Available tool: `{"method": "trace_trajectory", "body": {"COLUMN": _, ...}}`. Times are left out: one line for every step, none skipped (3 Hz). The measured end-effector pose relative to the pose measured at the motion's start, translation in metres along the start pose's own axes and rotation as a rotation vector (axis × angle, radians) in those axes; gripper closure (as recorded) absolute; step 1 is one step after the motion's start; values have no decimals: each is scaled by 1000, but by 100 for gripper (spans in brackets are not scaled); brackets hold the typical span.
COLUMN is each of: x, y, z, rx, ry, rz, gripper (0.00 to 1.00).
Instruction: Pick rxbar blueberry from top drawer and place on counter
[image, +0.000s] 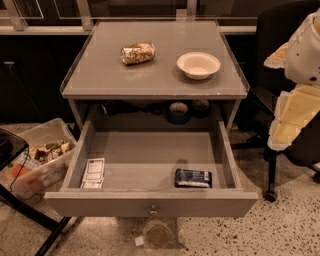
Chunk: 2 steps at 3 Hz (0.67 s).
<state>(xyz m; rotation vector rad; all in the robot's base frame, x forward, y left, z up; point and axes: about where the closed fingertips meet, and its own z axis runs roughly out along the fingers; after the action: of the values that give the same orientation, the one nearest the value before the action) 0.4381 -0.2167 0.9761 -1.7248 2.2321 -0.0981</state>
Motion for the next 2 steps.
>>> {"method": "trace_trajectory", "body": {"x": 0, "y": 0, "z": 0, "rx": 0, "ry": 0, "rz": 0, "gripper": 0}}
{"method": "trace_trajectory", "body": {"x": -5, "y": 1, "z": 1, "rx": 3, "ry": -28, "rz": 0, "gripper": 0}}
